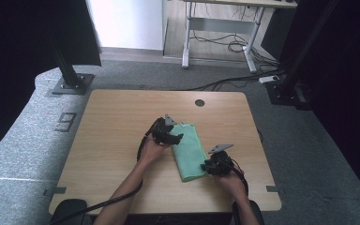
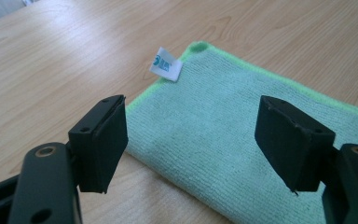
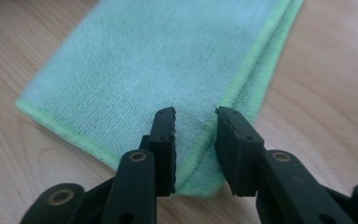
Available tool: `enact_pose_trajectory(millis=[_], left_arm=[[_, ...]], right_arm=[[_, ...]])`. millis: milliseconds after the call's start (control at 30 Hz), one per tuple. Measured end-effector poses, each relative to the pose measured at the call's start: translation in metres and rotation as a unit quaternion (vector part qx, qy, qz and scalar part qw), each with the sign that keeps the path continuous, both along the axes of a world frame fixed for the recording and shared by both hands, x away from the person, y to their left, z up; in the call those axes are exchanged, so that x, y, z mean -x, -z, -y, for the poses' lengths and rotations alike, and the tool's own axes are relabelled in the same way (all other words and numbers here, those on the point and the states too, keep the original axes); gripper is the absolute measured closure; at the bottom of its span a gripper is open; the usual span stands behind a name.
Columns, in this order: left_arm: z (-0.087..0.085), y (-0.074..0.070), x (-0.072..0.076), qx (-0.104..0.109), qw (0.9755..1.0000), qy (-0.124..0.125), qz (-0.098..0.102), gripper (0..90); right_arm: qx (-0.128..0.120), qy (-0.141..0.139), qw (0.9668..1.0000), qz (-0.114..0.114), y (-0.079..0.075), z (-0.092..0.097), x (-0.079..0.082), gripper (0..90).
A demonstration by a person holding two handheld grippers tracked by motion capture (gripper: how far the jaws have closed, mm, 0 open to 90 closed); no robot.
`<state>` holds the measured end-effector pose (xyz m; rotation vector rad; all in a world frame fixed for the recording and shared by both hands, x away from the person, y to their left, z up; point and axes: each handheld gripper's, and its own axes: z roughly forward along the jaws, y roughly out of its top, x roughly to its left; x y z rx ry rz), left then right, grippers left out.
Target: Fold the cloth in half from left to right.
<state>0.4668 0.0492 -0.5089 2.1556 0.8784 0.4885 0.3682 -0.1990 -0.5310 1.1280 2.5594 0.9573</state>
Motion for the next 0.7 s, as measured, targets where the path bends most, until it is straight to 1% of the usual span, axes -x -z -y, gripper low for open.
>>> enact_pose_trajectory(millis=[33, 67, 100, 133, 200, 233, 267, 367, 400, 433, 500, 567, 600, 633, 700], left_arm=[[0.0, 0.001, 0.001, 0.0, 1.0, 0.001, -0.002, 25.5], [0.001, 0.002, 0.001, -0.001, 1.0, 0.002, -0.002, 25.5], [0.001, 0.003, 0.002, -0.004, 1.0, 0.003, -0.002, 25.5], [0.001, 0.003, 0.002, -0.008, 1.0, 0.004, -0.001, 25.5], [0.0, 0.004, 0.003, -0.009, 1.0, 0.003, -0.001, 25.5], [-0.001, 0.005, 0.004, -0.007, 1.0, 0.004, -0.001, 25.4], [-0.002, 0.005, 0.004, -0.005, 1.0, 0.003, -0.002, 25.2], [-0.004, 0.004, 0.006, -0.001, 1.0, 0.001, -0.001, 24.4], [-0.005, 0.004, 0.007, 0.001, 1.0, 0.0, -0.001, 24.1], [-0.007, 0.003, 0.008, 0.005, 1.0, 0.0, -0.001, 23.8], [-0.008, 0.003, 0.01, 0.01, 0.9999, 0.002, -0.002, 23.0], [-0.008, 0.002, 0.012, 0.009, 1.0, 0.004, 0.0, 22.9], [-0.008, 0.003, 0.013, 0.009, 1.0, 0.005, 0.0, 22.8], [-0.008, 0.003, 0.014, 0.009, 1.0, 0.004, 0.0, 22.6], [-0.008, 0.003, 0.015, 0.007, 1.0, 0.006, 0.0, 22.4]], right_arm=[[0.005, 0.0, 1.0, -0.002, 0.002, -0.002, 0.0, 71.0], [0.004, -0.001, 1.0, -0.003, 0.001, -0.002, 0.0, 77.7], [0.004, -0.002, 1.0, -0.004, 0.001, -0.003, 0.0, 82.1], [0.008, -0.004, 1.0, -0.001, 0.0, -0.004, 0.0, 84.8], [0.006, -0.002, 1.0, 0.001, -0.002, -0.004, 0.0, 85.5], [0.004, -0.002, 1.0, 0.007, -0.004, -0.004, 0.001, 85.6], [-0.005, 0.0, 0.9999, 0.015, -0.008, -0.002, 0.002, 85.6], [-0.02, 0.005, 0.9991, 0.038, -0.019, 0.001, 0.006, 85.6], [-0.023, 0.008, 0.9987, 0.044, -0.022, 0.003, 0.007, 85.5], [-0.025, 0.01, 0.9987, 0.044, -0.024, 0.004, 0.007, 85.3], [-0.03, 0.014, 0.9986, 0.042, -0.024, 0.008, 0.007, 84.4], [-0.029, 0.018, 0.9988, 0.034, -0.022, 0.009, 0.005, 82.1], [-0.024, 0.019, 0.9993, 0.023, -0.018, 0.01, 0.003, 77.9], [-0.018, 0.021, 0.9996, 0.007, -0.014, 0.01, 0.0, 76.3], [-0.006, 0.023, 0.9997, 0.0, -0.007, 0.011, -0.002, 76.7]])
